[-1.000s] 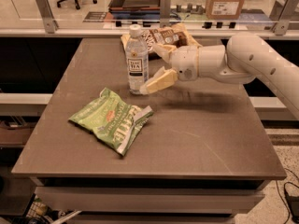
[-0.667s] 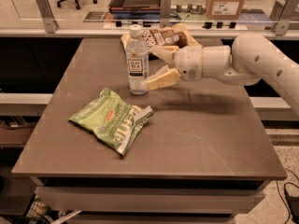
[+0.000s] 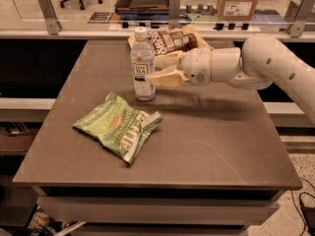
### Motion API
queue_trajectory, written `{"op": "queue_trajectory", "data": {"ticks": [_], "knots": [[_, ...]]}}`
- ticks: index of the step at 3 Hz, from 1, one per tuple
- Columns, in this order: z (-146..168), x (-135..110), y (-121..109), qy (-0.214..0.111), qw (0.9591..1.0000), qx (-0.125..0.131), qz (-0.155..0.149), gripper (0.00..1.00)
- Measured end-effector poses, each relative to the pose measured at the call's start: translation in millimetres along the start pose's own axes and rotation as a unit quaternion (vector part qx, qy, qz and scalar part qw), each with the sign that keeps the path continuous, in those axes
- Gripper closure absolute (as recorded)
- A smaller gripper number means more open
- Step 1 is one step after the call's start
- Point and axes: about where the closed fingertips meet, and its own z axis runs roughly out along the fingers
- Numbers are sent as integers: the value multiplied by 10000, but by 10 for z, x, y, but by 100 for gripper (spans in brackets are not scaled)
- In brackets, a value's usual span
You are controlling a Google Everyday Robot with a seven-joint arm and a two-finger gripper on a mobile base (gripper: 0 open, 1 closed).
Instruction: Knock blue plastic bottle over
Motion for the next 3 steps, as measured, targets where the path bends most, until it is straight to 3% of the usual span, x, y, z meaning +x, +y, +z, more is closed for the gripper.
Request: {"op": "queue_trajectory", "data": {"ticks": [2, 3], "knots": [[52, -16, 24, -10, 10000, -49, -7, 100], [55, -17, 26, -10, 10000, -52, -7, 100]]}}
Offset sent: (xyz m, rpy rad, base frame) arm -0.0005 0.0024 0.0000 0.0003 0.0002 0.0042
